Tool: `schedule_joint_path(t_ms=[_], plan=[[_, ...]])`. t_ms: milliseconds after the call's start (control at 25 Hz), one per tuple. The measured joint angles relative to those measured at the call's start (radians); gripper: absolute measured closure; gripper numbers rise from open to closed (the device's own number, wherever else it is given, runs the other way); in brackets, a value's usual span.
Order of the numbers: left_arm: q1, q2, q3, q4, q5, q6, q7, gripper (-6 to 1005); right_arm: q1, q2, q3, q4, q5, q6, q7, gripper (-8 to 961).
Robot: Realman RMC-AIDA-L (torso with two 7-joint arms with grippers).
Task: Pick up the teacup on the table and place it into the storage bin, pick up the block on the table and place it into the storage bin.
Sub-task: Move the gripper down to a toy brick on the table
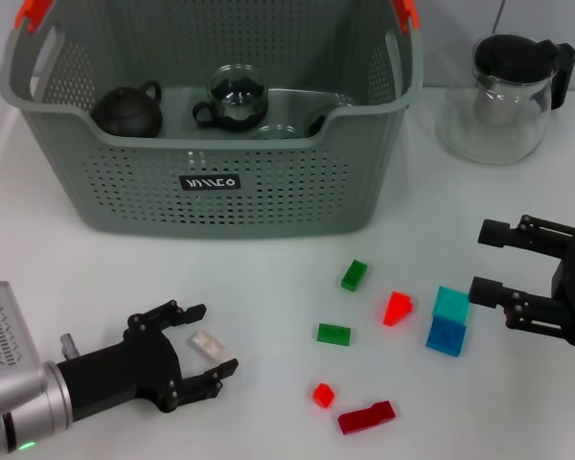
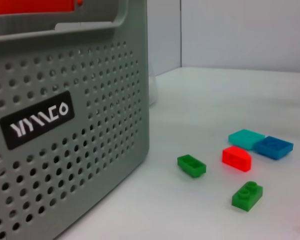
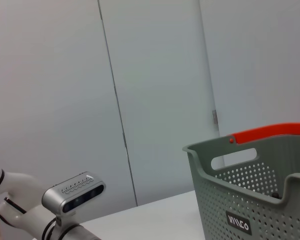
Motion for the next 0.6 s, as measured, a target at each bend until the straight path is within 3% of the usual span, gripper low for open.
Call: schedule_joint_path(t_ms=[600], plan=[[0.011, 0.003, -0.036, 0.024, -0.025, -0.015, 0.001, 191, -0.001, 0.0, 0.0, 0.0, -0.002, 0.003, 0.0, 208]])
